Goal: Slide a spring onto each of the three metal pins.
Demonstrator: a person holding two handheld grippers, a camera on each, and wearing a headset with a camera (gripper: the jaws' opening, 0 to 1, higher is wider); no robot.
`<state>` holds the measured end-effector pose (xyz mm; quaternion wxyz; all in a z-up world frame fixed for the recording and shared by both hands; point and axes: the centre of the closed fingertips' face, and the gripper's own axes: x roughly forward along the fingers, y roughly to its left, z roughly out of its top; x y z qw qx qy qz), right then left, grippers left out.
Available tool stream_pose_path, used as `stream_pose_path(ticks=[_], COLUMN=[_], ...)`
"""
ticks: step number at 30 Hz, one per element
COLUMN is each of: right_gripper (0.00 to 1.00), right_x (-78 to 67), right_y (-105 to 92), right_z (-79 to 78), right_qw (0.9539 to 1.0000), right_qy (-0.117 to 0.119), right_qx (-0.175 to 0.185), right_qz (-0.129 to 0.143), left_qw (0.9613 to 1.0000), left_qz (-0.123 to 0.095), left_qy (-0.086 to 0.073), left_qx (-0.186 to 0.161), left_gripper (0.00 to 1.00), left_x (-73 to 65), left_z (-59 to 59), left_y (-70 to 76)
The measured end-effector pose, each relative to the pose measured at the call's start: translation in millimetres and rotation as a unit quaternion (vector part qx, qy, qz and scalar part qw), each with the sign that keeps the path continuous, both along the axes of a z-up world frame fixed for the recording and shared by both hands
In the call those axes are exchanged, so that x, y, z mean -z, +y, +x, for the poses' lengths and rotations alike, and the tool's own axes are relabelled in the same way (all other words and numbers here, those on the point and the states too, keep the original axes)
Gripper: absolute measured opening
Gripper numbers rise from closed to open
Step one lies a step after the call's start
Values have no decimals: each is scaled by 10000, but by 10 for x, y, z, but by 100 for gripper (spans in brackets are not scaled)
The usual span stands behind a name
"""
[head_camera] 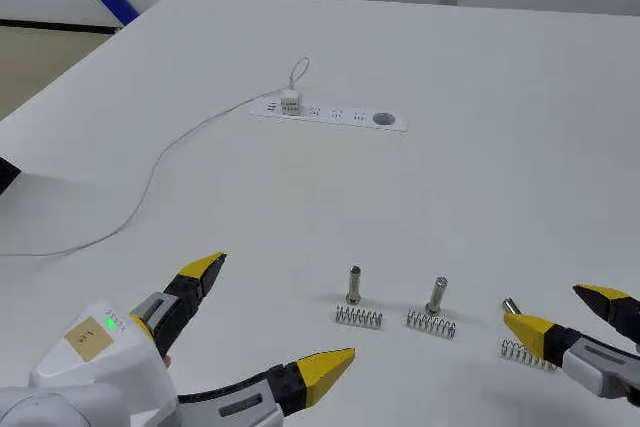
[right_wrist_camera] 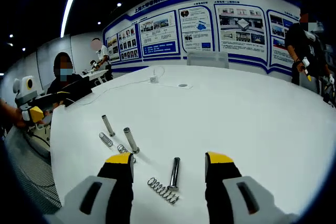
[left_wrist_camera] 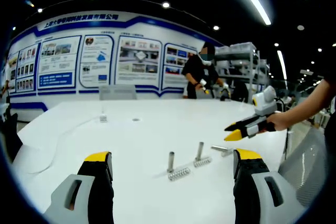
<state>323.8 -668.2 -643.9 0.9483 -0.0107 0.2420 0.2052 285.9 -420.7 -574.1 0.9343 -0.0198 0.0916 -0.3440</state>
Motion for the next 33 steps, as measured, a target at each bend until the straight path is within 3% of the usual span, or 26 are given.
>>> stream_pose_path(ticks=[4,12,21,26,33], right_gripper=[46,36,27,25,21], right_x=[102,261,448,471,500], right_y=[4,37,43,49,46], right_z=[76,178,174,175,188], right_qw=[9998,9987,9958,9950,9939], right_qy=[182,466,845,958,1022], right_qx=[-23,-72,-60,32,-15], right_qz=[-51,-197,-337,-283,-411], left_qw=[10000,9999,9999,9998,9998], left_qz=[45,100,85,135,130], left_qy=[-8,50,99,102,139], left_qx=[16,-4,-59,-45,-59], left_gripper=[97,97,97,96,96], left_x=[5,34,43,54,66], left_z=[-6,-5,3,1,3], left_y=[-11,1,23,21,30])
